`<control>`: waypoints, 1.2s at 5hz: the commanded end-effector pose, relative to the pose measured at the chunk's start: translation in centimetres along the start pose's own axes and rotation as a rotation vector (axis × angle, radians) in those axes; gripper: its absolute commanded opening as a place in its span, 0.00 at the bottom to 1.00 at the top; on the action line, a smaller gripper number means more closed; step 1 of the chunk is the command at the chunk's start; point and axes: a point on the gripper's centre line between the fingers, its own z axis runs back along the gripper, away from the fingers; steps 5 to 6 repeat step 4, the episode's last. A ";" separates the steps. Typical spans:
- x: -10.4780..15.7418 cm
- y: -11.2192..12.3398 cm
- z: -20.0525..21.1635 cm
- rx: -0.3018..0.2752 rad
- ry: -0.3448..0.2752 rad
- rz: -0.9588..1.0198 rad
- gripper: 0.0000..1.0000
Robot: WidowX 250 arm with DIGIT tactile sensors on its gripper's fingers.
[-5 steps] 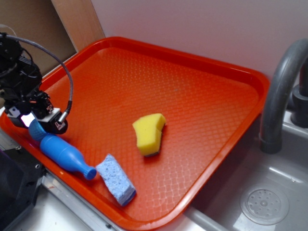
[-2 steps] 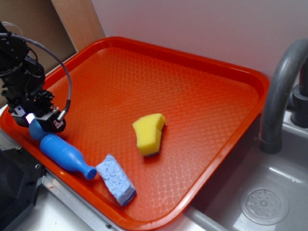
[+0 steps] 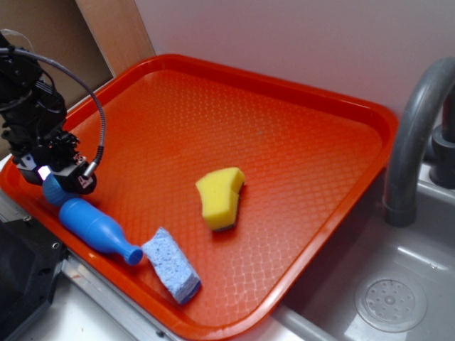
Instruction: Grab the blue ball.
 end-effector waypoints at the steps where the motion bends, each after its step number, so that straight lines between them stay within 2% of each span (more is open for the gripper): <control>1: 3.0 -0.9 10.0 0.083 -0.103 -0.071 0.00; 2: 3.7 -1.4 15.0 0.117 -0.096 -0.075 0.00; 3: 3.9 -2.2 20.0 0.109 -0.138 -0.111 0.00; 4: 3.7 -2.7 21.1 0.128 -0.161 -0.140 0.00; 6: 3.7 -2.7 21.1 0.128 -0.161 -0.140 0.00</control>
